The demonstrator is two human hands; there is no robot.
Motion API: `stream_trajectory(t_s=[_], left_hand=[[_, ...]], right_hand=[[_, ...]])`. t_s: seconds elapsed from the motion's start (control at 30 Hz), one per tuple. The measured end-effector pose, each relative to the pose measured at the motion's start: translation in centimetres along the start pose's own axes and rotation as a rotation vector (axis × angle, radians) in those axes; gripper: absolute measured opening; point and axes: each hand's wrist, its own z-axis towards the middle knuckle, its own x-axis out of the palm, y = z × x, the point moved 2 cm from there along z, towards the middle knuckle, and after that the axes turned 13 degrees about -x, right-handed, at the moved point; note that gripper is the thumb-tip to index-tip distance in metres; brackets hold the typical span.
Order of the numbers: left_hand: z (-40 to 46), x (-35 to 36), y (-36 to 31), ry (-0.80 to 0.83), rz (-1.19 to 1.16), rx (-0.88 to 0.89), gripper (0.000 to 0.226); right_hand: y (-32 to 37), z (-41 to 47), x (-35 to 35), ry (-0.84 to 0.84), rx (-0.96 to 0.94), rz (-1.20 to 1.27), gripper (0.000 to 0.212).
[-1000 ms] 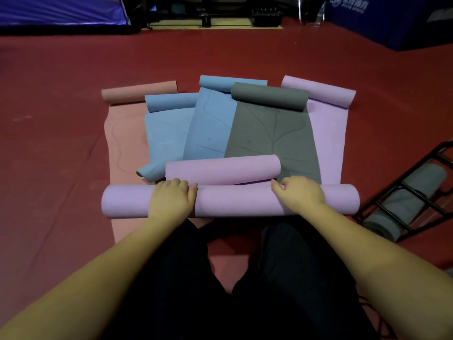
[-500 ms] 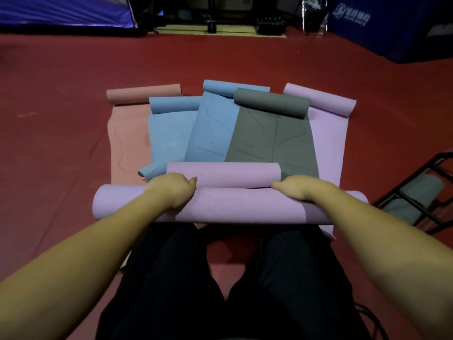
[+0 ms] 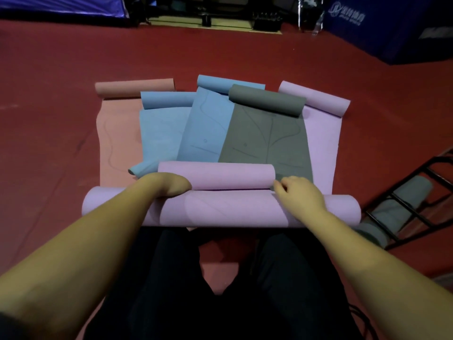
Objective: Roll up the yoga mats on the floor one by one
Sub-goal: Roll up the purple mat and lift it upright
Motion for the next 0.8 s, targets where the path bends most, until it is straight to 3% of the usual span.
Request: stream_trajectory(t_s=[0.07, 0.2, 0.3, 0.33, 0.43, 0.57, 0.67, 0.8], left_hand=[[-0.1, -0.4, -0.1, 0.110, -0.006, -0.044, 0.024], [0.8, -0.5, -0.4, 0.296, 0.055, -0.103, 0.035], [1.4, -0.1, -0.5, 0.270, 0.003, -0.104, 0.038], [1.5, 0.0, -0.7, 0.208, -0.019, -0.082, 0.039], [1.5, -0.1, -1.2, -0.233, 0.138, 0.088, 0.052], [0.6, 0.7, -0.6, -0.643, 0.145, 0.231, 0.049], [0.0, 2.8, 0.3, -0.808, 0.050, 0.308, 0.052], [-0.3, 6.1, 2.1, -0.905, 0.131, 0.385, 0.059]], right_hand=[[0.4, -1.6, 0.6, -0.039, -0.026, 0.002, 0.042], [1.2, -3.7, 2.1, -0.082, -0.081, -0.176, 0.054], [1.1, -3.1, 2.3, -0.074, -0.057, -0.170, 0.056], [1.1, -2.7, 2.2, -0.059, -0.047, -0.166, 0.058], [1.0, -1.7, 2.2, -0.034, -0.044, -0.185, 0.066], [0.9, -1.2, 2.3, -0.033, -0.039, -0.223, 0.051], [0.8, -0.7, 2.3, -0.008, -0.007, -0.207, 0.051], [0.5, 0.4, 2.0, 0.089, 0.030, -0.154, 0.054]])
